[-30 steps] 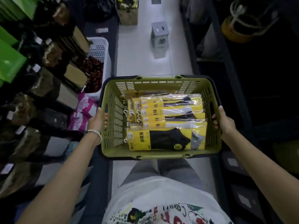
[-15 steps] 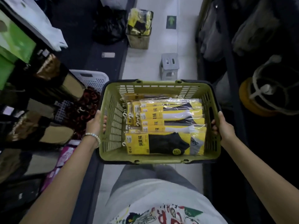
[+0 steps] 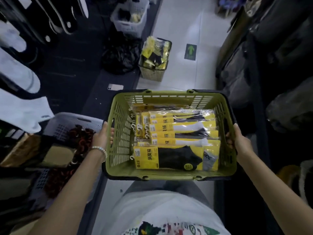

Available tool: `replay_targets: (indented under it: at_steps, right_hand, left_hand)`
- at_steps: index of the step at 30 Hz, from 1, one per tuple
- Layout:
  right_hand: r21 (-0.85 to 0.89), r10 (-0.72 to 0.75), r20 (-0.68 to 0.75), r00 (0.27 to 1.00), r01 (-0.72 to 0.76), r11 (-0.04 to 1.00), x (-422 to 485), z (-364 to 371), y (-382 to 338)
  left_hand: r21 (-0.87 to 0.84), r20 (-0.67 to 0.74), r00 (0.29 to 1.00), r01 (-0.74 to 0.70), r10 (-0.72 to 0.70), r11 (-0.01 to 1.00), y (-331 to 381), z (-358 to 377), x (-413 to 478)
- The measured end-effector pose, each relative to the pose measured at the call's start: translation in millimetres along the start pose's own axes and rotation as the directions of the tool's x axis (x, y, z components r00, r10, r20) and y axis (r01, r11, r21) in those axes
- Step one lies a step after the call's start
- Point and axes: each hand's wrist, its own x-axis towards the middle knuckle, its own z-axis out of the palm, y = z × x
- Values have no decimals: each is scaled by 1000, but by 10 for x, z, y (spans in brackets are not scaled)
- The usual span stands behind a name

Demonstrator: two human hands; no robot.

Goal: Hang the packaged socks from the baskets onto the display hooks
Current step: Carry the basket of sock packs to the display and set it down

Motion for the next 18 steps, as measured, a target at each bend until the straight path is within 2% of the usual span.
replay_targets:
  at_steps: [5, 11, 15, 18]
  right_hand:
    - [-23, -45, 35, 998, 46, 999, 546, 460, -876]
    - [-144, -65, 159, 985, 88, 986, 1438, 1290, -1829]
    - [-241, -79, 334, 939, 166, 956, 2007, 1977, -2481]
    - [-319, -53, 446, 894, 214, 923, 2286, 2459, -2987]
  left_hand:
    - [-36, -56, 998, -4, 2, 999, 643, 300, 543]
    - [-103, -212, 975, 47, -68, 994, 999, 595, 1193]
    - [-203, -345, 927, 81, -149, 976, 1126, 791, 1475]
    - [-305, -445, 854, 139, -270, 942, 1215, 901, 1543]
